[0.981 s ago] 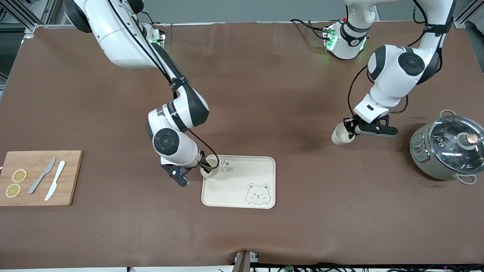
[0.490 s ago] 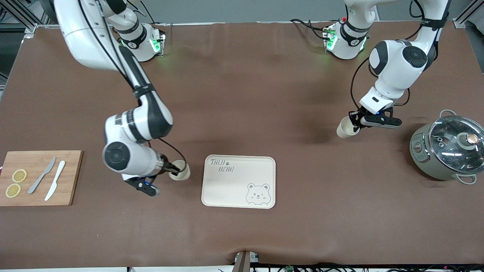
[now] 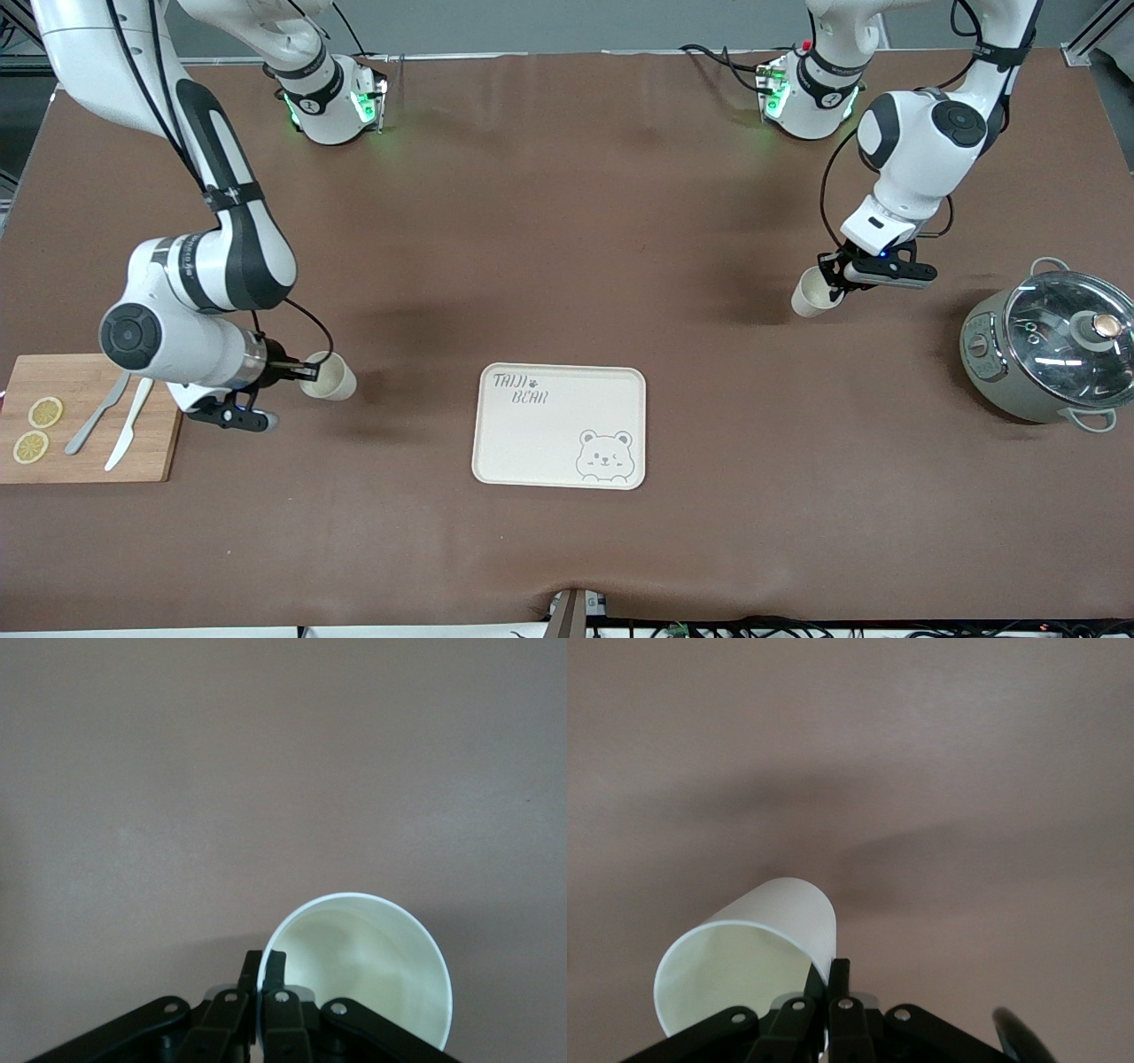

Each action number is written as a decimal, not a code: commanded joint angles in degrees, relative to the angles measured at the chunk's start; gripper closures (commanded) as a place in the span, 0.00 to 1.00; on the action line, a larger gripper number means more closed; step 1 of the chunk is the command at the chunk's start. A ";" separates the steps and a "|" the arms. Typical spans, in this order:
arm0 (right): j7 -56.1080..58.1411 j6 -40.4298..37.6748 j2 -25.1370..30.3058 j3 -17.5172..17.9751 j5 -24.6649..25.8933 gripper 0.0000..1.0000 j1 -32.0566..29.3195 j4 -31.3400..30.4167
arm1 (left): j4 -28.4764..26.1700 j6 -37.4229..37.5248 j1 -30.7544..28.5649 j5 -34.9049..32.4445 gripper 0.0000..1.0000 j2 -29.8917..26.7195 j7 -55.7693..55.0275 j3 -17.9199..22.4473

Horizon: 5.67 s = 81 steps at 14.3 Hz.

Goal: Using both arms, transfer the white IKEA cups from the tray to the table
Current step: 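Carry the cup toward the cutting board while the left gripper carries its cup, then release the cup with the right gripper while the left gripper lowers its cup, then open the left gripper and withdraw it toward the pot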

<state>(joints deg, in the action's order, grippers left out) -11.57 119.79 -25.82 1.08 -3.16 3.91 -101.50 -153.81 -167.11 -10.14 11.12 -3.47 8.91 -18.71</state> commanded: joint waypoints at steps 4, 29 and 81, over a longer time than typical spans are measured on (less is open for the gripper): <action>13.57 5.71 3.75 1.12 2.28 1.00 -8.81 -8.61 | -3.61 -6.90 -0.59 1.71 1.00 0.57 1.46 -0.97; 18.69 0.12 3.32 1.38 3.51 0.00 -14.63 -5.31 | -6.95 -7.53 -0.59 1.80 0.93 3.03 1.55 -1.68; 8.93 -41.39 25.20 1.47 0.70 0.00 -6.62 21.08 | 55.90 71.22 9.96 -11.47 0.00 2.42 -5.22 13.35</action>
<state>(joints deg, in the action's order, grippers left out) -2.72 78.63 -0.19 2.53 -1.55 -2.11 -81.87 -99.11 -97.73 -1.24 -0.10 -1.10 5.09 -5.91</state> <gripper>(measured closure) 0.000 0.000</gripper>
